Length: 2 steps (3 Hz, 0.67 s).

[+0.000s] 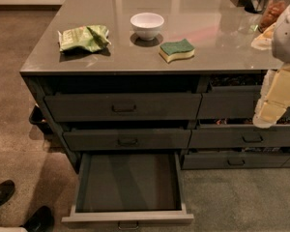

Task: Close bottom drawer

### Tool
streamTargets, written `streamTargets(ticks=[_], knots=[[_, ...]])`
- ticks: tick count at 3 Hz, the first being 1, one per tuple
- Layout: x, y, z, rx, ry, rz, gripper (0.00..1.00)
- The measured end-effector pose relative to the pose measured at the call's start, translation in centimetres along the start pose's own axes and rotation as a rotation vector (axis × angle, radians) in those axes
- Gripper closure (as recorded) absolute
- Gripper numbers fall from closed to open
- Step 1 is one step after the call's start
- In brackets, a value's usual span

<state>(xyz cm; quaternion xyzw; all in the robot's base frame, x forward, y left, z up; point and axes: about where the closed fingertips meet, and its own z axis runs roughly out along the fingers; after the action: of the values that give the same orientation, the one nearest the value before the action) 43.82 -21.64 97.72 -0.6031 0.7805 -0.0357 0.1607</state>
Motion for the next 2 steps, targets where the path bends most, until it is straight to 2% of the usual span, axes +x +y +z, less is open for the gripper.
streamTargets(ticks=[1, 2], knots=[[0.0, 0.0, 0.0, 0.000, 0.000, 0.000, 0.00], [0.6, 0.5, 2.5, -0.004, -0.030, 0.002, 0.00]])
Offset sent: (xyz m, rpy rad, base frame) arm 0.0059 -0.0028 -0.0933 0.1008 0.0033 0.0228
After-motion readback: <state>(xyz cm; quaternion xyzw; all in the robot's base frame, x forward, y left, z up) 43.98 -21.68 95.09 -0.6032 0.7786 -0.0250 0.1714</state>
